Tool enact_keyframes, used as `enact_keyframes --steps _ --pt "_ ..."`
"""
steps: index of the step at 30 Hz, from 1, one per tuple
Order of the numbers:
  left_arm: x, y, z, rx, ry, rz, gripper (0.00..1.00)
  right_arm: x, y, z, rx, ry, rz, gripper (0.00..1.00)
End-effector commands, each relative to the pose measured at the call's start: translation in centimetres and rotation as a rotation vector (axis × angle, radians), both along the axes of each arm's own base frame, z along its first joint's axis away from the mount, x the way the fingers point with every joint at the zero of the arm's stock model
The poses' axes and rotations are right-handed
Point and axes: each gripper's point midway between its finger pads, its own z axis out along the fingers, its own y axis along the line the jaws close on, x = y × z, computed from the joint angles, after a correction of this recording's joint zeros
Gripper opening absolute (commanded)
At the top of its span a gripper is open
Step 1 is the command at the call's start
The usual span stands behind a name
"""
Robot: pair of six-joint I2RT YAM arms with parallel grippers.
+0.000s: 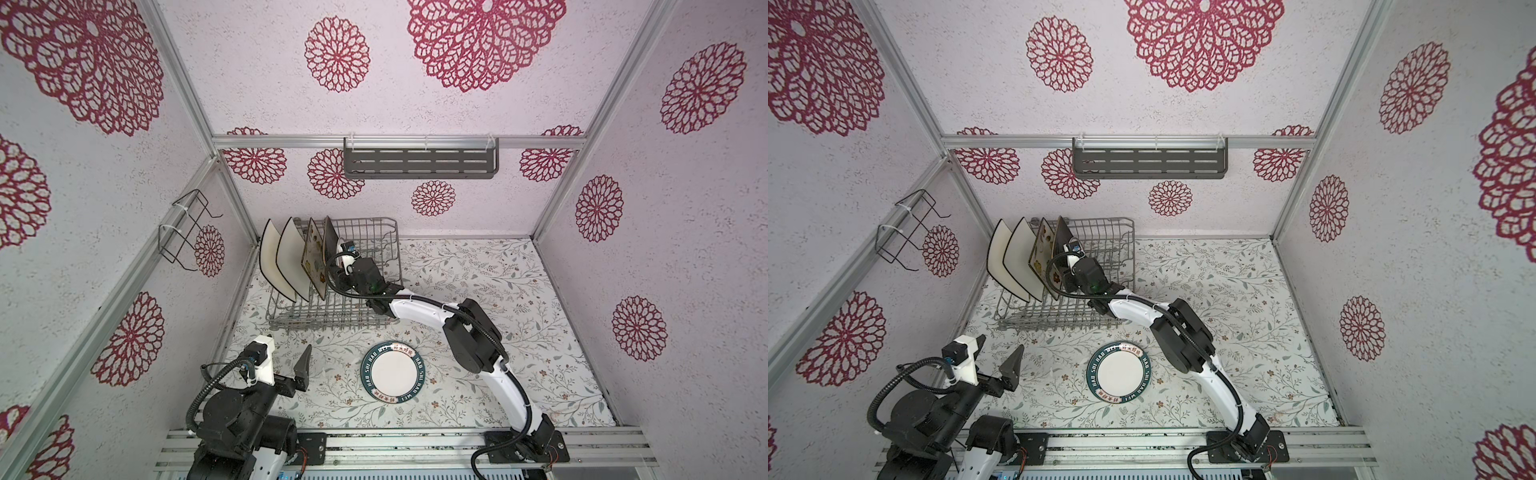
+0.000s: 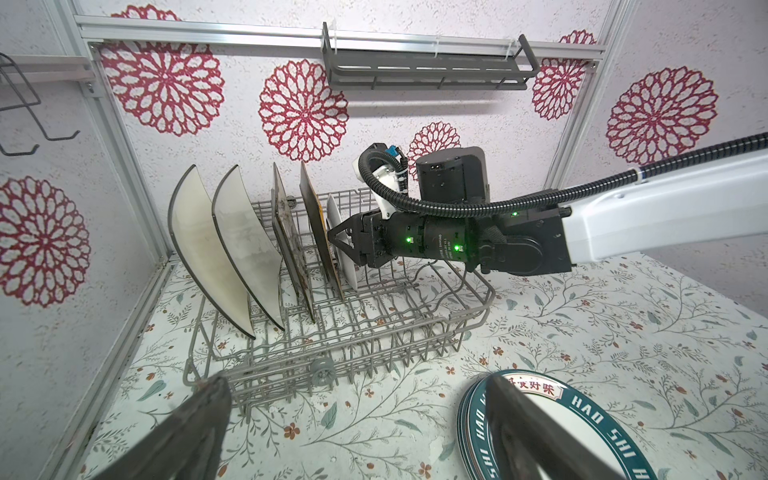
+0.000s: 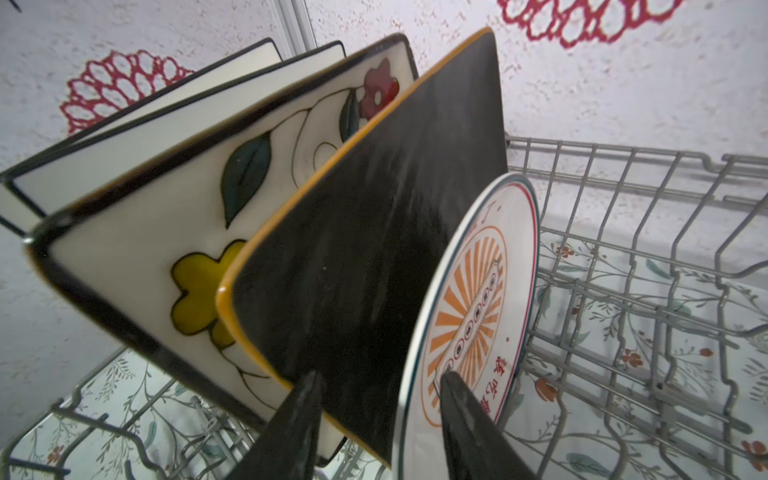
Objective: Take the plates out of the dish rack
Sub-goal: 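Close the right gripper on the rim of the orange-sunburst plate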
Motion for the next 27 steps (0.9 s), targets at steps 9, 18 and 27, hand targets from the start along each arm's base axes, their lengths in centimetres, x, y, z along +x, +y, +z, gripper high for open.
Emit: enact_keyframes --steps 9,18,27 --pt "-0.2 -0.4 0.1 0.014 -0.021 -0.027 0.97 1.8 -0.2 1.6 0.052 0.010 -0.023 0.29" --pt "-0.2 -0.4 0.2 0.014 -0.021 -0.028 0.97 2.0 -0.8 1.2 0.027 0.014 -0.029 0.14" --pt "-0.3 -0.4 0.1 0.014 -0.020 -0.030 0.97 2.3 -2.0 1.5 0.026 0.013 -0.036 0.03"
